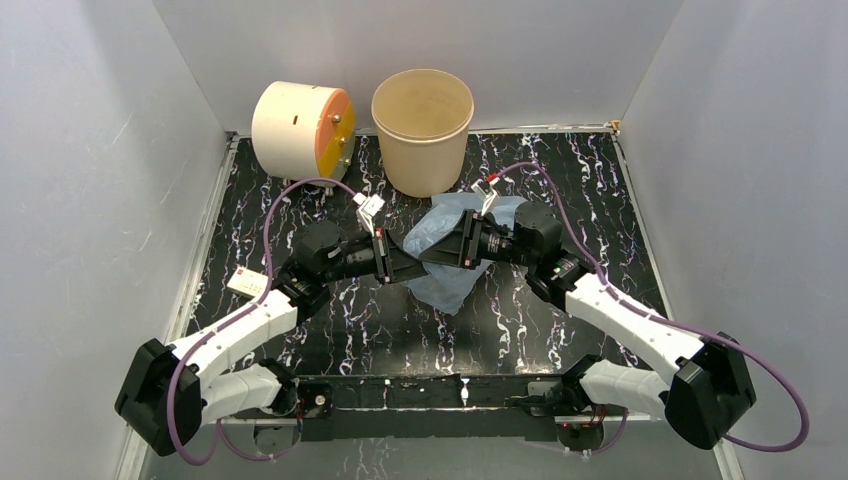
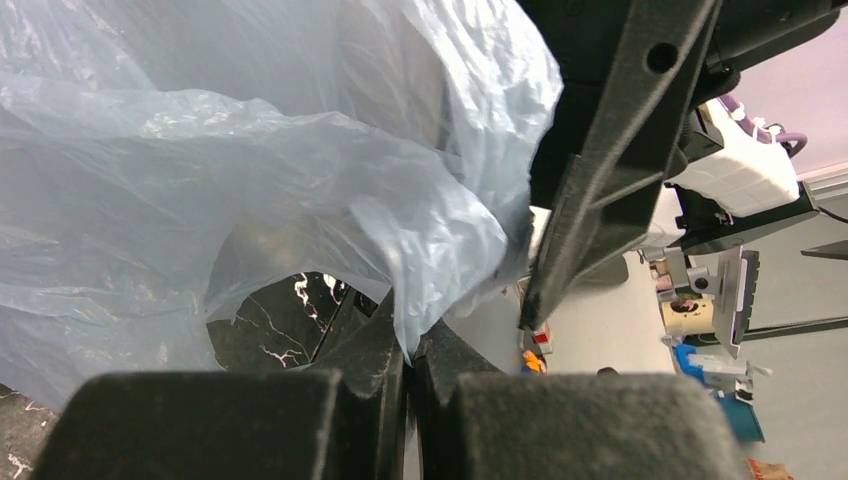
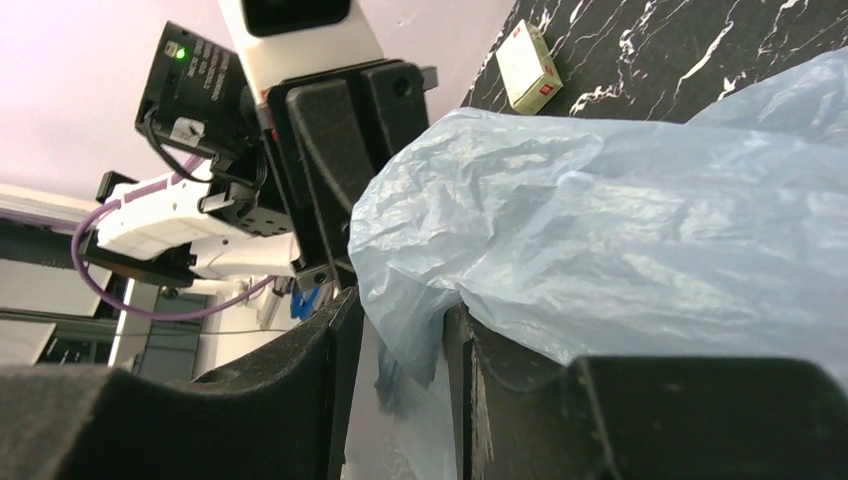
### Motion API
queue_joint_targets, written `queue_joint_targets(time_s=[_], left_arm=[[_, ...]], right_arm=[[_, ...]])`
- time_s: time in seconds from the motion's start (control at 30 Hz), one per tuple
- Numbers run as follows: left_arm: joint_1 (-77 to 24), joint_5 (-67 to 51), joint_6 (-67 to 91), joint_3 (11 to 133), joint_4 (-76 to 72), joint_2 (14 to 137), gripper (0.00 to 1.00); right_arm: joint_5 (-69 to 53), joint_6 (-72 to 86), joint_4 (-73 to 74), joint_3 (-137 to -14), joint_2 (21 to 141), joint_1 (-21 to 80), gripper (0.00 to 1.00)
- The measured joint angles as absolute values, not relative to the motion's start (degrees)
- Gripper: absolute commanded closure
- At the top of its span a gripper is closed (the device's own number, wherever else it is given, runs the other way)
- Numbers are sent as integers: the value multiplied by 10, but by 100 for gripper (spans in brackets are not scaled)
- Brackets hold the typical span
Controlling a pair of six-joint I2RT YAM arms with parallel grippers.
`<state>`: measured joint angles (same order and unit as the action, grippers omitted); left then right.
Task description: Put the trash bags into the trash bin
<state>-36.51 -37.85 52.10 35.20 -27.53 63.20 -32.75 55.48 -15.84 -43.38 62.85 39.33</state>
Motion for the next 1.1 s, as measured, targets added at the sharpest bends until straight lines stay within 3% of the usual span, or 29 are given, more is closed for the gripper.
queue_joint_targets(time_s=[0.33,0.53,0.63,0.73,0.83,0.9,1.1], left_arm=[[-369,-385,521,352,-284,640,100],[-370,-384,521,352,-287,644,99],[-370,-385,520,352,-288,645,85],[-371,-384,519,352,-291,645,77],[-371,-384,509,352,-288,644,62],[-372,-383,488,353,-265,642,48],[-373,-381,396,355,-146,617,45]], right_arm=[[-319,582,-191,-434,676,393,55],[-304,599,-210,-434,677,393,87],[-300,609,-211,-434,680,393,100],[-293,625,-216,-430,683,391,100],[-281,636,-226,-417,682,385,100],[-269,642,-224,-410,679,378,100],[-252,645,-204,-403,648,343,100]])
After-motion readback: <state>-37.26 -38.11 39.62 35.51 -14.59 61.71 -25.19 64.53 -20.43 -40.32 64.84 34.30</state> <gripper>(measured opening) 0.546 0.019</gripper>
